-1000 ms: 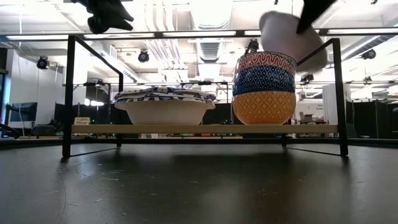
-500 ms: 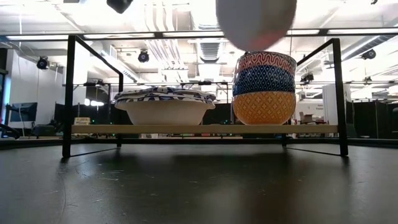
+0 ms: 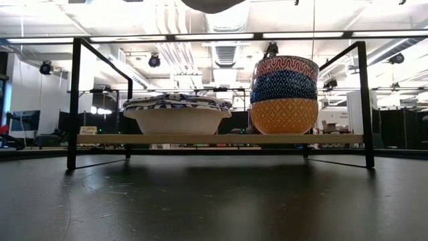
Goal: Place and stack bowls onto a shelf
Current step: Stack the big white and blue patterned bowl on top of the big white and blue patterned bowl
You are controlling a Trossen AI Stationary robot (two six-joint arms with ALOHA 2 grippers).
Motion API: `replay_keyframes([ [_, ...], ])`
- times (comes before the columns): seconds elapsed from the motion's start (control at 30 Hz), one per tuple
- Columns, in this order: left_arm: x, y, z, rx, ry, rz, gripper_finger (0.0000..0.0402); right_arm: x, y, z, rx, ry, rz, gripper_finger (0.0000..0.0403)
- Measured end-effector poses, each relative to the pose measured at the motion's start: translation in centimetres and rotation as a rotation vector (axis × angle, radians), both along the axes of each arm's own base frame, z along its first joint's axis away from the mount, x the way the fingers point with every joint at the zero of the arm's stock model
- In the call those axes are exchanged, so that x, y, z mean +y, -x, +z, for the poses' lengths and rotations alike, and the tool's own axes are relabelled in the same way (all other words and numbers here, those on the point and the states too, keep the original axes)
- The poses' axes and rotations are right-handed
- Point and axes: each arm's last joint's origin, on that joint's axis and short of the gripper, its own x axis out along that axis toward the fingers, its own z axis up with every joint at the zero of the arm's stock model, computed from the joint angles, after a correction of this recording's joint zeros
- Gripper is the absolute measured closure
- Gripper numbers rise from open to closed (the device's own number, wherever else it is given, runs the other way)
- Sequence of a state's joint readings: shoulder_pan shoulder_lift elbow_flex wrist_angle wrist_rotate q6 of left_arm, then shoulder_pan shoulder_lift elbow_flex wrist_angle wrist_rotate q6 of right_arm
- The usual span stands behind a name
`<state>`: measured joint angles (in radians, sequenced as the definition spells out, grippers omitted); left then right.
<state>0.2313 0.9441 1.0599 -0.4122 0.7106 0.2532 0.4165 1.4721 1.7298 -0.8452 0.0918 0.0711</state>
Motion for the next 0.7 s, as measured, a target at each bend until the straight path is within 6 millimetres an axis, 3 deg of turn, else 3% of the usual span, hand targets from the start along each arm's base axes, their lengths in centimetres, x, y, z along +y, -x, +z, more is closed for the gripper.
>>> replay_keyframes([
  [0.33,-1.6,-2.2,-0.2,-0.065,-0.051,-0.108,0.0262,0.4,-2.2,-1.3,-0.047,0.098,0.089,0.0394],
  [0.7,-4.1,-3.9,-1.2,-0.061,-0.086,-0.229,0.0262,-0.1,-3.2,-1.1,-0.103,0.1,0.074,0.0394],
])
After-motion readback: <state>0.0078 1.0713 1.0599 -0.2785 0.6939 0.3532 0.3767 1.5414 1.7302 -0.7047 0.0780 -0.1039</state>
